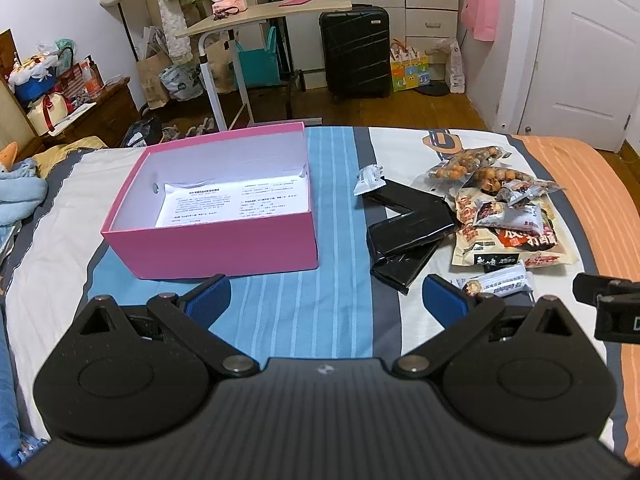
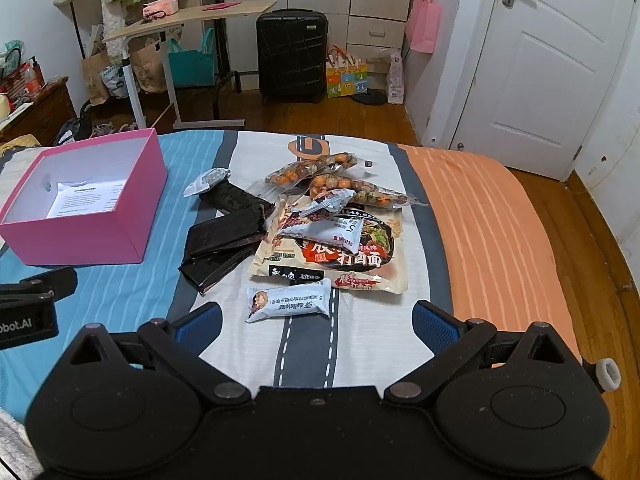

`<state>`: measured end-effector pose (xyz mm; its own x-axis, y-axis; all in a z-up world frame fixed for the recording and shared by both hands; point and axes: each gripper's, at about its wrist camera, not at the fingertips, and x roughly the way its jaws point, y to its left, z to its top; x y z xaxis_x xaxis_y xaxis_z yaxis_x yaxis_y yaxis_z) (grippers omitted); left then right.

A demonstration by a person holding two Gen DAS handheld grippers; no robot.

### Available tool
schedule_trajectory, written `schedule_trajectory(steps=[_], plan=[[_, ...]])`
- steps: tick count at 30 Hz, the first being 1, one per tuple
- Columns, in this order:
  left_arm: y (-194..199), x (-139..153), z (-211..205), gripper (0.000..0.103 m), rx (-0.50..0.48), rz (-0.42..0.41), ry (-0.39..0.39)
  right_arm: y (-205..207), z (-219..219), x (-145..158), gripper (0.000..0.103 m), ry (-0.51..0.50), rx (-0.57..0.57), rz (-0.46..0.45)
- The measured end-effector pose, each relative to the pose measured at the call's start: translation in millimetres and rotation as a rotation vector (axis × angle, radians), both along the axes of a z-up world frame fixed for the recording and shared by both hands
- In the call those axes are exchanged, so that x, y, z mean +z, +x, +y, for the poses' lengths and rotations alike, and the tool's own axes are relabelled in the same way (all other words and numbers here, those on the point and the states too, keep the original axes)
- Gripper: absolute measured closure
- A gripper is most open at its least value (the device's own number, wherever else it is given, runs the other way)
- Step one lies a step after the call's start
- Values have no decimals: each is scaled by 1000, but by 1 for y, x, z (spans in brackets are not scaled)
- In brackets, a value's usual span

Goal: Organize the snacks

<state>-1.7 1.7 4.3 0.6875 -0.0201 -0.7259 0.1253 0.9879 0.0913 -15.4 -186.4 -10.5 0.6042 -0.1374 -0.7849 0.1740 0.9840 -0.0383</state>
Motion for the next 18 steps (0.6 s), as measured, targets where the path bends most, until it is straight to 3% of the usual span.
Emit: schedule_trajectory(steps=[18], plan=[[-3,0,-4,0,-2,-1,-13,-5,5,1,1,-28,14,-20]])
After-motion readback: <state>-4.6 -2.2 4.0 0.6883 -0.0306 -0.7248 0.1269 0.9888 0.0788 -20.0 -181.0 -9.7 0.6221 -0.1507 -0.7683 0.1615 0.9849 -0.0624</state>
